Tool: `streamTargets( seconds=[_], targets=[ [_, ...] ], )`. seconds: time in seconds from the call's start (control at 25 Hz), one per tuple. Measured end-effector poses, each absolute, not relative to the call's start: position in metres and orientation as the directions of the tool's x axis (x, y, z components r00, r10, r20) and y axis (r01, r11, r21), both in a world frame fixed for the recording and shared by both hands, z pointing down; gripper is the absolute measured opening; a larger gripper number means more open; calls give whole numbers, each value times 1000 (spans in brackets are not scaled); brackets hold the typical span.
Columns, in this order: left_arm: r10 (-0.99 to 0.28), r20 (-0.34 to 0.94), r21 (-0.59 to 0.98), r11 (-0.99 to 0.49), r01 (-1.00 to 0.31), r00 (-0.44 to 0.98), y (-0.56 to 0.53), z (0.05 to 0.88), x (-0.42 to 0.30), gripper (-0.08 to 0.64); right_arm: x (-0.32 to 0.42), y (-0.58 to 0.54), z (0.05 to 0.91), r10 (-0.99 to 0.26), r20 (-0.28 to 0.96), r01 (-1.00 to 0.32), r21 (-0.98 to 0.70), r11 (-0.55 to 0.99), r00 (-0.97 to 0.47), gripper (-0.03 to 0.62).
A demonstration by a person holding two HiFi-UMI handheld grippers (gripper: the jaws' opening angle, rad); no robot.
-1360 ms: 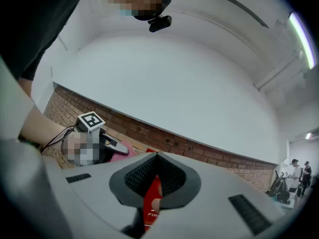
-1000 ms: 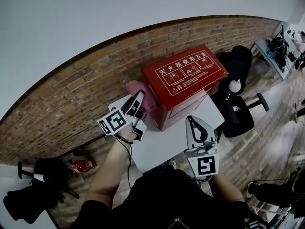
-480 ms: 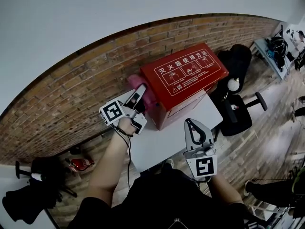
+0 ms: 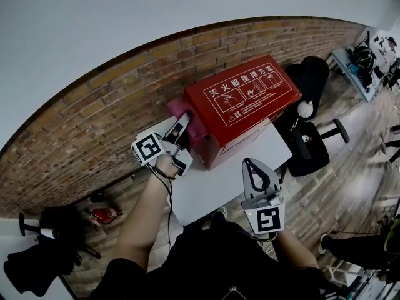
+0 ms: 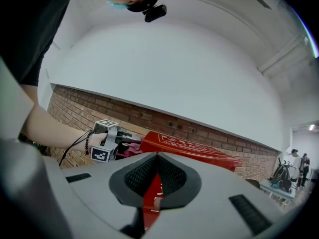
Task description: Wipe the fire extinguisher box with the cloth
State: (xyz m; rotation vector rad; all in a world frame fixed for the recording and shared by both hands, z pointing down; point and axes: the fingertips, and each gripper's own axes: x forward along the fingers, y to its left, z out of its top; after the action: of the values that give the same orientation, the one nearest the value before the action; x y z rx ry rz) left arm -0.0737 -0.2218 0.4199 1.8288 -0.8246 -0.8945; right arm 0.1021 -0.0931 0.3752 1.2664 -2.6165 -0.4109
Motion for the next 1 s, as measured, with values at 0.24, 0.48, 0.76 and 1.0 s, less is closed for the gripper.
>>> streamTargets(
  seconds=[0.24, 0.48, 0.76, 1.0],
  targets=[
    [-828, -223, 923, -350, -163, 515, -224, 436, -76, 109, 99, -96, 382, -796, 88, -736, 329, 591, -599, 20],
    [-828, -213, 931, -333, -149, 518, -223, 454, -75, 109, 94, -96, 388, -796, 114, -731, 335, 594, -595, 20],
    [-833, -174, 939, -300, -166, 526, -223, 474, -78, 109, 91, -94, 394, -800, 133, -734, 334, 591, -584, 20],
    [-842, -119, 948, -254, -191, 527, -222, 493, -82, 109, 88, -92, 396, -802, 148, -729, 347, 590, -578, 20]
  ],
)
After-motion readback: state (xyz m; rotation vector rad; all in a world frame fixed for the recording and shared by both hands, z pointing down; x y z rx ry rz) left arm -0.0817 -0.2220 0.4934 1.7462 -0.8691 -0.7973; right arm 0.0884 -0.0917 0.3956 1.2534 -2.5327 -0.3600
